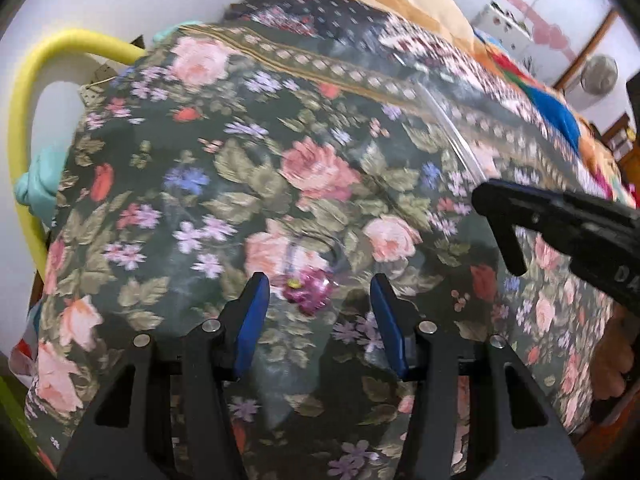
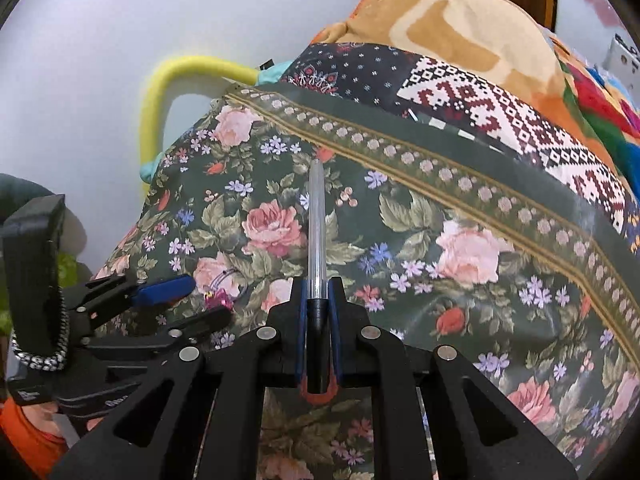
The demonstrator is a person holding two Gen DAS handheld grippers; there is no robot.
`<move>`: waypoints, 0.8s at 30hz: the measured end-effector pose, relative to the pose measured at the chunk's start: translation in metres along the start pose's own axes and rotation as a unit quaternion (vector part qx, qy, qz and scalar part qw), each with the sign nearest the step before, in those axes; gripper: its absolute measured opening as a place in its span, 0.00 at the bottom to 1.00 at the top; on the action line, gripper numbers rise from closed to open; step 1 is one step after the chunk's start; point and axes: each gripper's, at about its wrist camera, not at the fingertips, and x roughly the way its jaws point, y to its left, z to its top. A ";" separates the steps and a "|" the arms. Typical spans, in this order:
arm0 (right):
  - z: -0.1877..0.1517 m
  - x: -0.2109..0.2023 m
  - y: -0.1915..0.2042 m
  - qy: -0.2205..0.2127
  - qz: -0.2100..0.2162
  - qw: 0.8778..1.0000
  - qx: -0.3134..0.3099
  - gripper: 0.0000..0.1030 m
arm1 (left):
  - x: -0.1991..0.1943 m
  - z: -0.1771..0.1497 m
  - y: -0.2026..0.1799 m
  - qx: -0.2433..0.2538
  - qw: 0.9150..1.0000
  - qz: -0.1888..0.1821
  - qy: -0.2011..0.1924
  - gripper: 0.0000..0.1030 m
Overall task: Collect trash
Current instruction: 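Grasp the small pink charm with the left gripper, then carry the pen and pink charm in both grippers to the white cup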
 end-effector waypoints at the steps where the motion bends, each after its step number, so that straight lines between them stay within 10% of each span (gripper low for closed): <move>1: 0.000 0.001 0.002 0.001 0.002 1.000 0.001 0.09 | 0.002 -0.001 -0.005 0.012 1.000 0.013 0.003 0.39; 4: -0.003 -0.004 0.007 -0.001 0.011 1.000 0.006 0.09 | 0.002 -0.006 -0.008 0.026 1.000 0.015 0.005 0.20; 24: -0.022 -0.111 0.080 -0.062 -0.001 0.996 -0.062 0.09 | -0.155 -0.057 -0.006 -0.020 0.994 0.047 -0.094 0.20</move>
